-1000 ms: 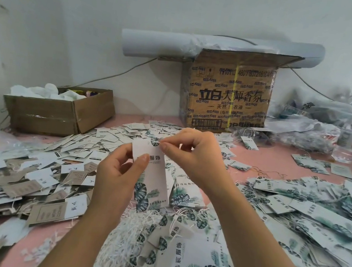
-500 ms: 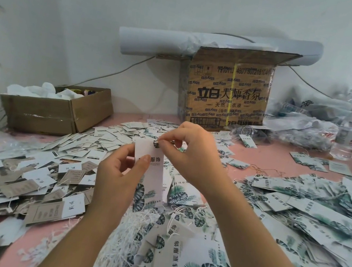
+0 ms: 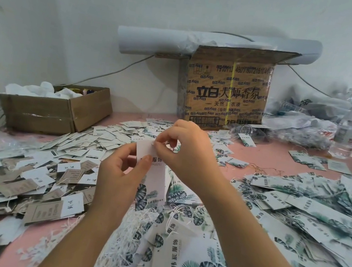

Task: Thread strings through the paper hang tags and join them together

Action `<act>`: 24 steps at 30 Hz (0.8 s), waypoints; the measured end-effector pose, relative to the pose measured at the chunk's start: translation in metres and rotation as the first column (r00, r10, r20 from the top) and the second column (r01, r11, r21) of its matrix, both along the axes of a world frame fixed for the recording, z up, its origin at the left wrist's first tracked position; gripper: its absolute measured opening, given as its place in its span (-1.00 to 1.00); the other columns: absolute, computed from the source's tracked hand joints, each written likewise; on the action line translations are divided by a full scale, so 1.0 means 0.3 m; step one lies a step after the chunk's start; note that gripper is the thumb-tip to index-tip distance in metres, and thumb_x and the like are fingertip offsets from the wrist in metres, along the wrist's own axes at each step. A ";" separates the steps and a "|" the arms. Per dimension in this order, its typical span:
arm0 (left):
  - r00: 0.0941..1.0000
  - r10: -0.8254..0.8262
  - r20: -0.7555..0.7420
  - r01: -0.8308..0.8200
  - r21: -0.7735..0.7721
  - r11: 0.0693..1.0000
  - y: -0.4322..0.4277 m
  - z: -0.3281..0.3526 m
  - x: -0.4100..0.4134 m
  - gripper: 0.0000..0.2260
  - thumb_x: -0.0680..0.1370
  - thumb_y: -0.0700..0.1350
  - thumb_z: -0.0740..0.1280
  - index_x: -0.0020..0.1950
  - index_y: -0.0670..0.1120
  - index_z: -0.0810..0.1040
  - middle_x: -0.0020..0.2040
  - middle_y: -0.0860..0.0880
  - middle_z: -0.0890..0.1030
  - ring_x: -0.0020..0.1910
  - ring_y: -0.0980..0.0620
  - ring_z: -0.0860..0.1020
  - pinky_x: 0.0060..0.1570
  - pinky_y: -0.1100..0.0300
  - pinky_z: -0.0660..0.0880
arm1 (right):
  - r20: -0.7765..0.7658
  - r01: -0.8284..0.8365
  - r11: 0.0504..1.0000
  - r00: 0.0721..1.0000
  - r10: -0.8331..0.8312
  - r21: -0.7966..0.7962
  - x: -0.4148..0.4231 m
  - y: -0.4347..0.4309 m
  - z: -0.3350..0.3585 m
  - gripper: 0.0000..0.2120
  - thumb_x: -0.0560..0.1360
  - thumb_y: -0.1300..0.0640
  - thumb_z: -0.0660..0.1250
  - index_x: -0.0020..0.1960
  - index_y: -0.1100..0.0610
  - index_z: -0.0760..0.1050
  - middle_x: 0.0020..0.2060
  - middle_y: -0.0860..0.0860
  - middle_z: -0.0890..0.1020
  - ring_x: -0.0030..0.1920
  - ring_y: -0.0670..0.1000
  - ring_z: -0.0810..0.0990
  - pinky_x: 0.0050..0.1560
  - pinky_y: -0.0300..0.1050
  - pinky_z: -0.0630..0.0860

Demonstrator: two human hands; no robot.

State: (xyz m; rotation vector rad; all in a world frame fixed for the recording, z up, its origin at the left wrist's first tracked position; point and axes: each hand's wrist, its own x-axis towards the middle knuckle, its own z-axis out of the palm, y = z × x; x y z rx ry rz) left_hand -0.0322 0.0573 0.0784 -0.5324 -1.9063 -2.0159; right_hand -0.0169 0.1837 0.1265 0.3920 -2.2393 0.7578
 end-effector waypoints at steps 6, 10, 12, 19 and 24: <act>0.979 -0.120 0.168 0.076 0.248 0.966 0.003 0.021 0.007 -0.70 0.62 -0.01 0.13 -0.06 -0.01 0.65 -0.22 0.02 0.66 -0.33 0.17 0.56 -0.35 0.18 0.44 | -0.009 -0.013 0.999 1.000 0.013 -0.029 -0.002 0.001 -0.005 -0.92 0.45 0.20 0.35 -0.18 0.16 0.62 -0.27 -0.01 0.51 -0.18 -0.04 0.40 -0.16 -0.21 0.34; 0.954 -0.216 0.209 0.153 0.278 0.948 -0.007 0.031 0.005 -0.77 0.50 -0.09 0.28 -0.28 0.05 0.69 -0.29 0.04 0.64 -0.34 0.15 0.55 -0.24 0.15 0.42 | 0.009 -0.069 0.997 0.998 0.070 -0.041 -0.003 -0.007 -0.011 -0.93 0.45 0.19 0.37 -0.17 0.15 0.62 -0.28 0.00 0.52 -0.22 -0.04 0.43 -0.16 -0.12 0.41; 0.948 -0.244 0.204 0.182 0.281 0.942 -0.010 0.028 0.003 -0.87 0.39 -0.08 0.33 -0.28 0.02 0.67 -0.32 0.04 0.63 -0.35 0.16 0.54 -0.22 0.15 0.40 | 0.021 -0.082 0.996 0.996 0.083 -0.028 -0.006 -0.010 -0.014 -0.93 0.45 0.18 0.37 -0.17 0.15 0.62 -0.28 0.04 0.54 -0.24 -0.02 0.44 -0.18 -0.07 0.43; 0.955 -0.213 0.206 0.165 0.226 0.960 -0.011 0.017 -0.011 -0.88 0.34 -0.09 0.36 -0.16 -0.08 0.58 -0.34 0.03 0.62 -0.37 0.17 0.56 -0.24 0.16 0.46 | 0.092 -0.113 0.994 0.989 0.113 -0.002 -0.010 -0.008 -0.017 -0.93 0.47 0.18 0.34 -0.14 0.11 0.61 -0.32 0.01 0.59 -0.31 -0.05 0.46 -0.25 -0.06 0.46; 0.937 -0.166 0.308 0.034 0.393 0.919 -0.006 0.026 -0.021 -0.86 0.57 -0.18 0.24 -0.11 -0.07 0.57 -0.35 0.03 0.64 -0.39 0.15 0.57 -0.46 0.29 0.49 | 0.228 -0.149 0.950 0.950 0.215 -0.276 -0.018 0.013 -0.021 -0.89 0.47 0.17 0.38 -0.23 0.13 0.57 -0.50 -0.14 0.48 -0.52 -0.23 0.37 -0.47 -0.39 0.34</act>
